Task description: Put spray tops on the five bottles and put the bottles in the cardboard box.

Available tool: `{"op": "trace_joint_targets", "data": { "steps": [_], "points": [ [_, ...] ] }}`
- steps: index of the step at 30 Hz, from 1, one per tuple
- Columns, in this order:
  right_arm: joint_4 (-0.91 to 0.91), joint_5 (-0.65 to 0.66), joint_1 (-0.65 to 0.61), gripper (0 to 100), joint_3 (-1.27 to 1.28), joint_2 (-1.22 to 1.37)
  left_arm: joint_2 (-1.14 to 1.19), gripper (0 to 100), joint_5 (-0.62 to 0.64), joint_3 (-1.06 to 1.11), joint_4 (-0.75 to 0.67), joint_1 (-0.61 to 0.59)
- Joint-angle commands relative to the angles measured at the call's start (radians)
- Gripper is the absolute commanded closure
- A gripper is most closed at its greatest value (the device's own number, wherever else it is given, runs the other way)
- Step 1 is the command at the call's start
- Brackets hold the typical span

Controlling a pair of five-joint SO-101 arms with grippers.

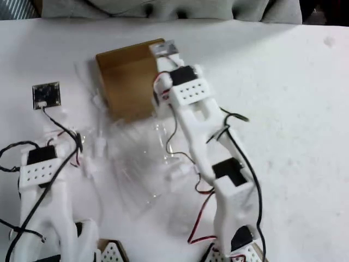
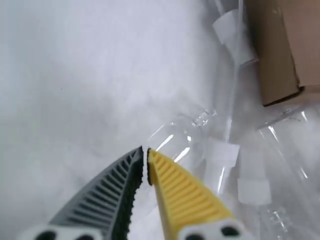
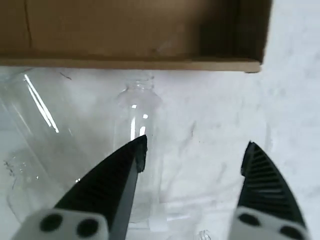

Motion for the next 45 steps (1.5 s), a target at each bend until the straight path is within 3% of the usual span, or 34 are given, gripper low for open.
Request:
{"op": "trace_joint_targets", "data": {
  "steps": [1, 6, 14, 23, 34, 37, 41, 43, 45],
  "points": [
    [0.053, -0.011, -0.033, 72.0, -0.086, 0.013, 0.001, 98, 0.009, -0.008, -0.034, -0.016],
    [0.059, -0.002, -0.012, 72.4, -0.130, 0.013, 0.001, 98, 0.009, -0.008, -0.032, -0.019],
    [0.002, 0.110, 0.140, 83.9, -0.416, 0.064, 0.001, 98, 0.009, -0.005, -0.035, -0.039],
    [0.004, 0.110, 0.147, 72.0, -0.770, 0.375, 0.001, 98, 0.009, 0.005, -0.035, -0.042],
    [-0.044, 0.112, 0.173, 74.1, -0.893, 0.641, 0.001, 98, 0.009, 0.005, -0.035, -0.042],
    [-0.041, 0.114, 0.179, 79.9, -0.885, 0.654, 0.001, 98, 0.008, 0.005, -0.035, -0.042],
    [-0.018, 0.114, 0.194, 99.7, -0.891, 0.645, 0.001, 98, 0.008, 0.006, -0.035, -0.042],
    [0.030, 0.112, 0.208, 95.4, -0.896, 0.631, 0.001, 98, 0.006, 0.006, -0.035, -0.042],
    [0.079, 0.110, 0.228, 97.6, -0.895, 0.596, 0.001, 98, 0.006, 0.008, -0.035, -0.042]
  ]
}}
